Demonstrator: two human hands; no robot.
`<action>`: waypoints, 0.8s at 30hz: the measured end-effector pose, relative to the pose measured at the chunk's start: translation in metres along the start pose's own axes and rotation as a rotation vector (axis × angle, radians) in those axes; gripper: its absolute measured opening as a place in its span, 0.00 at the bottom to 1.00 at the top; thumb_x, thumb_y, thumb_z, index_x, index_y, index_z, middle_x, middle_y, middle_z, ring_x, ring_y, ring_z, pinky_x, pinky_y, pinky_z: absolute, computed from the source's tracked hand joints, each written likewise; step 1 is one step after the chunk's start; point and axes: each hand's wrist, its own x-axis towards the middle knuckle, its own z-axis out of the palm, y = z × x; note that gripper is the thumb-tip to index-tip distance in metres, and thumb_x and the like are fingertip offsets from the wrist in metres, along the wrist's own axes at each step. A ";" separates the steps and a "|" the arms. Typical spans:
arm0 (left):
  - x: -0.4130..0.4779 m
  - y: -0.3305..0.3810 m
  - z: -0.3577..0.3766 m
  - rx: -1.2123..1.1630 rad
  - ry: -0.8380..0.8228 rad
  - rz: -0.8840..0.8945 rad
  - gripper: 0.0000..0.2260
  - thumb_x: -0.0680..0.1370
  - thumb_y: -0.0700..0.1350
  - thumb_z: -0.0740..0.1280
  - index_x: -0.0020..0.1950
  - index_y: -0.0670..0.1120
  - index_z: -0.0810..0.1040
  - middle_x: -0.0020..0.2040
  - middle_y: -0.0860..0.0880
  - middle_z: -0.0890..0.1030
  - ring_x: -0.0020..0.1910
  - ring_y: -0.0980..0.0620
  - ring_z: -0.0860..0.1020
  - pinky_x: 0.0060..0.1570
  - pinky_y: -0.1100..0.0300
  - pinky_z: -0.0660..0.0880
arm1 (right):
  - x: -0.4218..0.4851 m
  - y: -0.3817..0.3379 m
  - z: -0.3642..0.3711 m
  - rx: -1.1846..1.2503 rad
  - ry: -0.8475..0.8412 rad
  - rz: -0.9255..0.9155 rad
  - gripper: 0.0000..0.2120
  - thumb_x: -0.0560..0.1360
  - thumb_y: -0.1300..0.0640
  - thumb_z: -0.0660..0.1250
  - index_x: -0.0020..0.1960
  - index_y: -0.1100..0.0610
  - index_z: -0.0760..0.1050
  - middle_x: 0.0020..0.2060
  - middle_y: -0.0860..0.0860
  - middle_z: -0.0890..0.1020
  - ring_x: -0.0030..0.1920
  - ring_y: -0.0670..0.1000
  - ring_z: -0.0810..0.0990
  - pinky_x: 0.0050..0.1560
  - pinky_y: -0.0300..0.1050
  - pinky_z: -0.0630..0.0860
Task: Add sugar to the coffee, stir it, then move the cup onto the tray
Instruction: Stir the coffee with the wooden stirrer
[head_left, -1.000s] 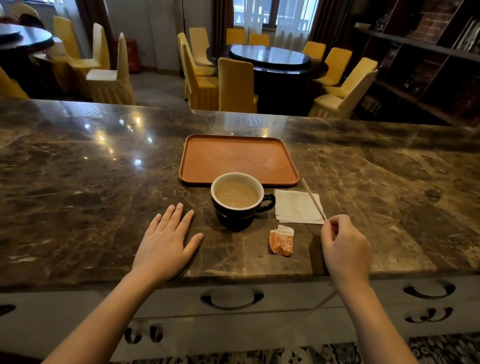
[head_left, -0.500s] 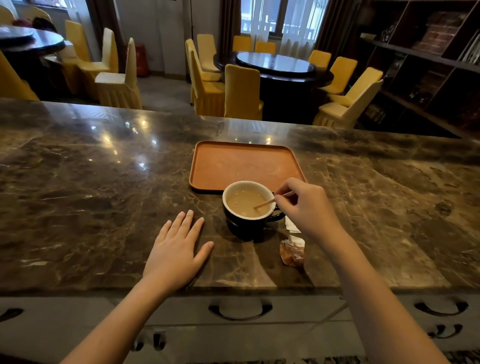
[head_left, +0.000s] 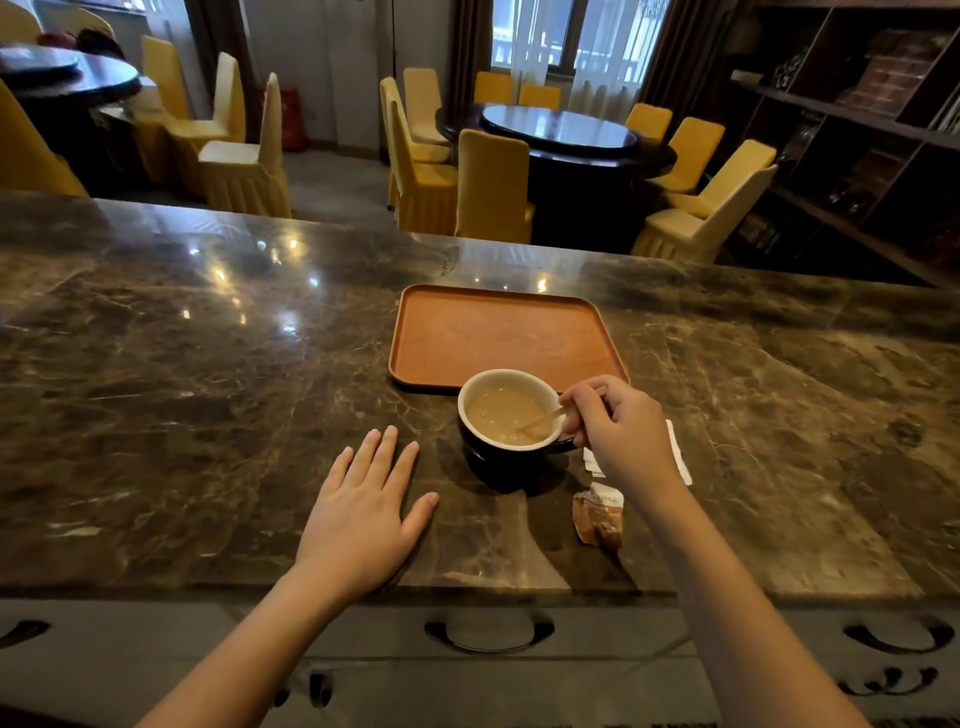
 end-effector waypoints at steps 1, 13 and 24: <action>0.000 0.000 0.000 0.004 0.000 0.000 0.33 0.69 0.65 0.32 0.71 0.52 0.43 0.73 0.50 0.42 0.69 0.54 0.38 0.67 0.55 0.37 | 0.001 0.002 -0.001 -0.001 0.049 0.003 0.11 0.78 0.59 0.58 0.43 0.58 0.78 0.30 0.52 0.80 0.29 0.43 0.77 0.32 0.34 0.75; 0.001 0.001 -0.002 0.002 -0.003 -0.009 0.34 0.68 0.66 0.32 0.71 0.52 0.43 0.74 0.50 0.43 0.71 0.54 0.39 0.67 0.55 0.36 | -0.003 -0.005 0.006 0.037 -0.030 0.095 0.11 0.78 0.58 0.57 0.44 0.58 0.77 0.31 0.51 0.81 0.29 0.45 0.77 0.31 0.35 0.74; 0.000 0.000 -0.001 0.002 0.001 0.003 0.32 0.69 0.65 0.31 0.69 0.52 0.39 0.73 0.50 0.42 0.70 0.54 0.38 0.67 0.55 0.36 | 0.004 -0.009 0.012 -0.004 0.091 0.069 0.11 0.78 0.59 0.57 0.45 0.59 0.77 0.32 0.52 0.81 0.32 0.48 0.79 0.36 0.40 0.77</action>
